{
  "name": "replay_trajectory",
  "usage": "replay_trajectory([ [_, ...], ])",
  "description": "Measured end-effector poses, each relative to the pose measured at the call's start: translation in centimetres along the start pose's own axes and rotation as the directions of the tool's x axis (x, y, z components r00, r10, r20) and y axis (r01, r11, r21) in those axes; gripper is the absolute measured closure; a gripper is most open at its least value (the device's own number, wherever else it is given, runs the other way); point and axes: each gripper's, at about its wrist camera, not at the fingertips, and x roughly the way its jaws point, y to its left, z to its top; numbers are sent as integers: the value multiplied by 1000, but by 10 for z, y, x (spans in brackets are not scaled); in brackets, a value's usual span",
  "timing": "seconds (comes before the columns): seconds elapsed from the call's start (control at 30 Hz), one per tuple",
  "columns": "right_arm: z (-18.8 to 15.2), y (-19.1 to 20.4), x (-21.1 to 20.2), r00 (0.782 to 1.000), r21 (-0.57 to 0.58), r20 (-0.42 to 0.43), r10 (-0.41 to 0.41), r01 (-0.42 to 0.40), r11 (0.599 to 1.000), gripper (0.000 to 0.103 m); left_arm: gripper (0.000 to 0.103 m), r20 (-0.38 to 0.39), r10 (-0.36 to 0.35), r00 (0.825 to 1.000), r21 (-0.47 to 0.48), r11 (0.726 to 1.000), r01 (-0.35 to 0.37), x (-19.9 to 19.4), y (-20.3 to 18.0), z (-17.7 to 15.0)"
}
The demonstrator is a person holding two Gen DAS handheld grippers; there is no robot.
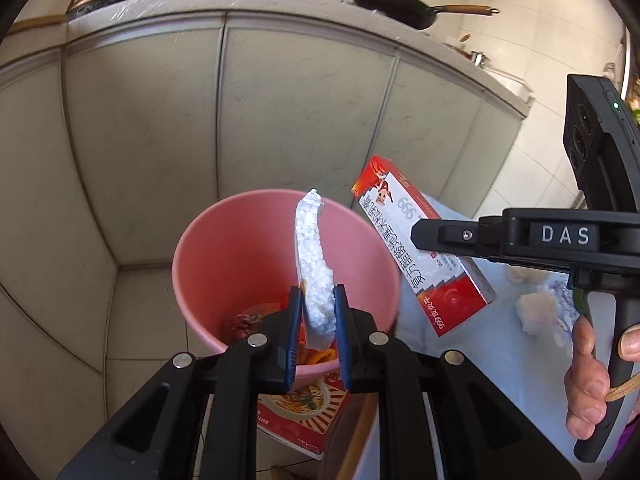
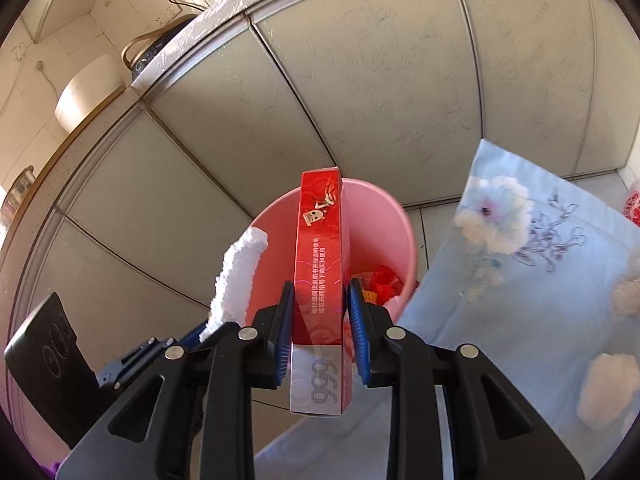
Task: Collect trash
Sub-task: 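Carry the foam strip and red box over the pink bin and open both tools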
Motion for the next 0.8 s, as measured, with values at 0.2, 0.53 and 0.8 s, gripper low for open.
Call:
replay_trajectory([
  [0.2,3,0,37,998,20,-52,-25,26,999,76,88,-53,29,998,-24,999,-30,27,10,-2],
  [0.53,6,-13,52,999,83,-41,10,-7,997,70,75,-95,61,994,-49,997,-66,43,13,0],
  [0.8,3,-7,31,1000,40,7,25,-26,999,63,73,-69,57,996,-42,997,-60,37,13,5],
])
